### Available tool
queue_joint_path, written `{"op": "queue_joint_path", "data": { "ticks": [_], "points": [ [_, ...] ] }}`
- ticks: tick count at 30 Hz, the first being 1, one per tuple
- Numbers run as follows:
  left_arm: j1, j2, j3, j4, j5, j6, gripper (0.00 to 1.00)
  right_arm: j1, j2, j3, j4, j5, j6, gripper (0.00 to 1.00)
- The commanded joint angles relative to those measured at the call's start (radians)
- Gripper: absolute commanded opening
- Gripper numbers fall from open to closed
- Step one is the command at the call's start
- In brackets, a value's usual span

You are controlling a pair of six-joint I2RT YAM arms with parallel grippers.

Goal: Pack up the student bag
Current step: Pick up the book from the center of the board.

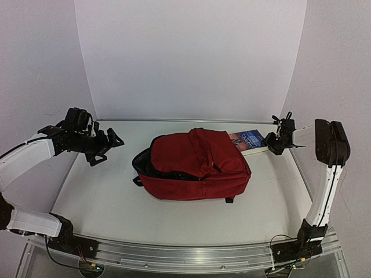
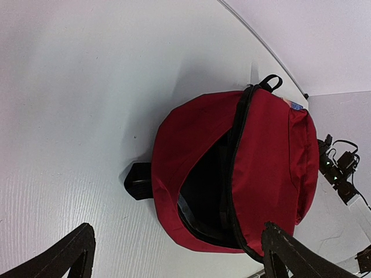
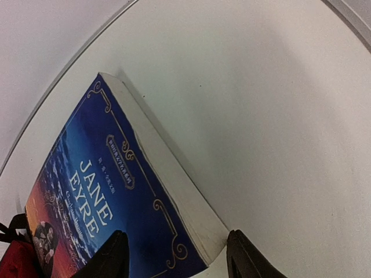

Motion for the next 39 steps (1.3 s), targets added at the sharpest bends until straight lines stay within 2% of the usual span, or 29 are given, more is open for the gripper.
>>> {"op": "queue_joint_path", "data": {
  "ticks": [1,10,22,29,33,39],
  "points": [
    [0.006,-0.026,0.029,-0.008,-0.018,-0.006,1.0,0.003,-0.061,0.018,0.039,-0.093,0.026,0.53],
    [0.006,-0.013,0.022,0.003,-0.013,-0.005,1.0,0.003,-0.127,0.002,0.071,-0.118,0.057,0.48],
    [0.006,-0.039,0.014,-0.015,-0.027,-0.011,1.0,0.003,-0.027,0.007,0.095,-0.133,0.07,0.41],
    [0.006,-0.04,0.017,-0.018,-0.026,-0.015,1.0,0.003,0.001,0.019,0.1,-0.117,0.078,0.4],
    [0.006,-0.041,0.02,-0.021,-0.026,-0.015,1.0,0.003,0.01,0.027,0.101,-0.118,0.083,0.3],
    [0.006,-0.055,0.027,-0.029,-0.037,-0.013,1.0,0.003,-0.053,0.008,0.124,-0.13,0.097,0.03]
  ]
}}
